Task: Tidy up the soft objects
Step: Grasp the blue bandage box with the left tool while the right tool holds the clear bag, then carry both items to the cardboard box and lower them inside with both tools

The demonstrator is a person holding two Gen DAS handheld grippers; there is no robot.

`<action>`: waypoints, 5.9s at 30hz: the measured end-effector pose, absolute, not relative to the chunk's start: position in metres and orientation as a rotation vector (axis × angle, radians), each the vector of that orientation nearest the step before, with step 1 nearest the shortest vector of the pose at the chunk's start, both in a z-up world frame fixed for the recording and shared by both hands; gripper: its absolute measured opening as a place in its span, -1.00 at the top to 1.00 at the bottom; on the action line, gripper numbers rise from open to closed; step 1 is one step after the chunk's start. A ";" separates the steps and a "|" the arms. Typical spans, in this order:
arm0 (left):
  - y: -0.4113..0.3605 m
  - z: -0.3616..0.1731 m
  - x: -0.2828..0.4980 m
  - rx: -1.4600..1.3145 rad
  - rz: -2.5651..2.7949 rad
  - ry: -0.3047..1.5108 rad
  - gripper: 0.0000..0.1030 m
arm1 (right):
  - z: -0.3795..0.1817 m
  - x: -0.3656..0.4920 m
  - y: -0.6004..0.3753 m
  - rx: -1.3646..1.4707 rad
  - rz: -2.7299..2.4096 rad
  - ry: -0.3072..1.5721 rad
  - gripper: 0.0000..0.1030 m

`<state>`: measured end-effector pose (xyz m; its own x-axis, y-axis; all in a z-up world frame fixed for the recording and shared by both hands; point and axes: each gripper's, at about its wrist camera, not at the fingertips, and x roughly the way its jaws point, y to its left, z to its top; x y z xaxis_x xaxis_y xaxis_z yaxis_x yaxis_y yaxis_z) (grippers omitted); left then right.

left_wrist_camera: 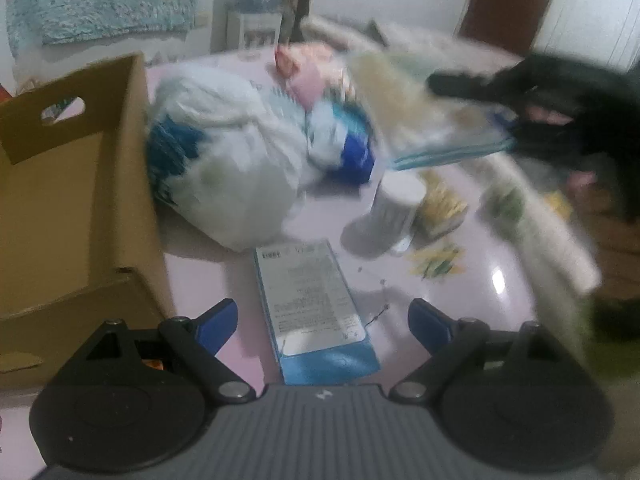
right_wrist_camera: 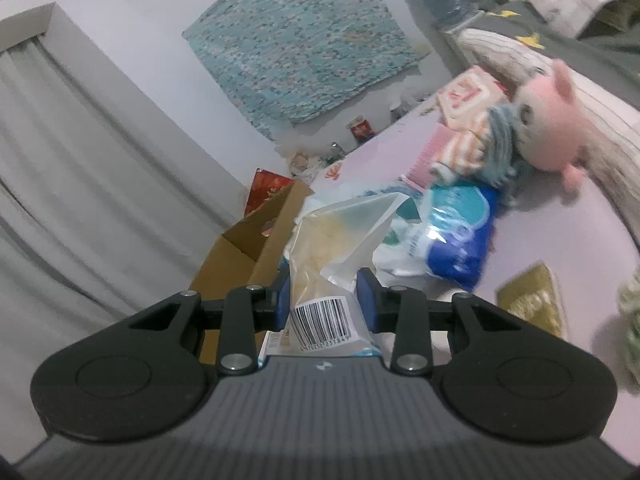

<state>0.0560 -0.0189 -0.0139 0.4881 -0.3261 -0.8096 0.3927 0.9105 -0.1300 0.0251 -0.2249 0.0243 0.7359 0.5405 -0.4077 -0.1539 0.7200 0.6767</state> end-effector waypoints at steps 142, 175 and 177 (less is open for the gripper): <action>0.270 0.045 0.287 -0.130 0.215 0.853 -0.41 | 0.025 0.339 0.127 0.363 0.619 1.011 0.34; 0.251 0.015 0.310 0.025 0.243 0.821 -0.64 | -0.014 0.360 0.128 0.339 0.570 1.049 0.31; 0.251 0.014 0.315 0.010 0.242 0.830 -0.70 | -0.016 0.360 0.127 0.338 0.568 1.050 0.31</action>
